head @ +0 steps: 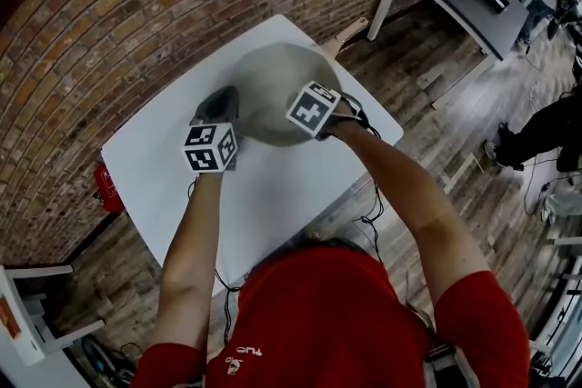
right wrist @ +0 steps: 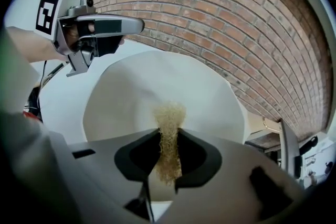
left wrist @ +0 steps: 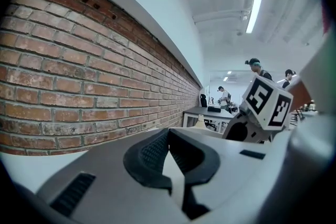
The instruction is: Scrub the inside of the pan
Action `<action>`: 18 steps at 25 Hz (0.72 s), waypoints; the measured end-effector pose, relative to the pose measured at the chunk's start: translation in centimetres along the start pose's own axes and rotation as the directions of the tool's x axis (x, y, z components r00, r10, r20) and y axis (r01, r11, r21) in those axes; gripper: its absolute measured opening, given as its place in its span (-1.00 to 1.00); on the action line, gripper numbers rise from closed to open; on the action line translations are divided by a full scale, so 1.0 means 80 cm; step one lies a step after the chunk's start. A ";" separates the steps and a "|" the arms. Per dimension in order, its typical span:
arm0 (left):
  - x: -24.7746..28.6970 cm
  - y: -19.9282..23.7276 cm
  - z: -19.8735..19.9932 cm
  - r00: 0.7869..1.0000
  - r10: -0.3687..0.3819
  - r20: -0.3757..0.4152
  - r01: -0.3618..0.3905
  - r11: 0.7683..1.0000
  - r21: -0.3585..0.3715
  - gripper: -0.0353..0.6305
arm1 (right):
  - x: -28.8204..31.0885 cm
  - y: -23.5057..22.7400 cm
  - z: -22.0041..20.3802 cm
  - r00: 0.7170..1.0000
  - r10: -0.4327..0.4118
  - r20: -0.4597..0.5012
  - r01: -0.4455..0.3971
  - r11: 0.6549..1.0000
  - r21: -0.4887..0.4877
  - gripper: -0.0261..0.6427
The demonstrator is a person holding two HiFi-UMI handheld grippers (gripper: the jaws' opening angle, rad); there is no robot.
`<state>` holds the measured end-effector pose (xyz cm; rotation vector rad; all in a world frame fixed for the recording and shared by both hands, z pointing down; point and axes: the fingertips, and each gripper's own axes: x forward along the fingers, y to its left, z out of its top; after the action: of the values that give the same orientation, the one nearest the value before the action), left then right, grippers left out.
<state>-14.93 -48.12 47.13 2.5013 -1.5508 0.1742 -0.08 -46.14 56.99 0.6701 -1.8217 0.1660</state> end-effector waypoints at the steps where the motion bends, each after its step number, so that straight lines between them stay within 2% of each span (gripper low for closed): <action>1: 0.000 -0.002 0.000 1.000 -0.002 -0.001 0.002 1.000 0.002 -0.85 | -0.003 -0.004 -0.001 1.000 -0.010 -0.001 0.010 1.000 0.001 -0.66; 4: 0.000 -0.005 0.001 1.000 -0.004 0.000 0.004 1.000 0.010 -0.85 | -0.005 -0.003 0.004 0.999 0.004 0.039 -0.005 1.000 0.030 -0.66; 7: -0.002 -0.006 0.008 1.000 0.001 0.011 -0.001 1.000 0.016 -0.85 | -0.019 -0.005 0.025 0.993 0.000 0.122 -0.009 0.997 0.072 -0.66; 10: -0.003 -0.011 0.024 0.999 0.001 0.035 -0.002 1.000 0.016 -0.85 | -0.046 -0.016 0.058 0.967 -0.028 0.253 -0.006 0.991 0.130 -0.66; 11: -0.003 -0.013 0.032 0.999 0.000 0.047 -0.001 1.000 0.017 -0.85 | -0.056 -0.020 0.074 0.948 -0.032 0.316 -0.017 0.989 0.149 -0.66; 13: -0.004 -0.015 0.050 0.997 -0.001 0.074 -0.001 1.000 0.022 -0.85 | -0.079 -0.025 0.106 0.893 -0.033 0.450 -0.053 0.983 0.177 -0.66; 18: -0.015 -0.027 0.105 0.986 -0.005 0.169 0.002 1.000 0.017 -0.85 | -0.157 -0.031 0.168 0.699 -0.052 0.713 -0.112 0.977 0.182 -0.66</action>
<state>-13.52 -48.02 38.46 2.5908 -1.6124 -0.0264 -7.35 -49.40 40.21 0.9444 -2.6035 0.1287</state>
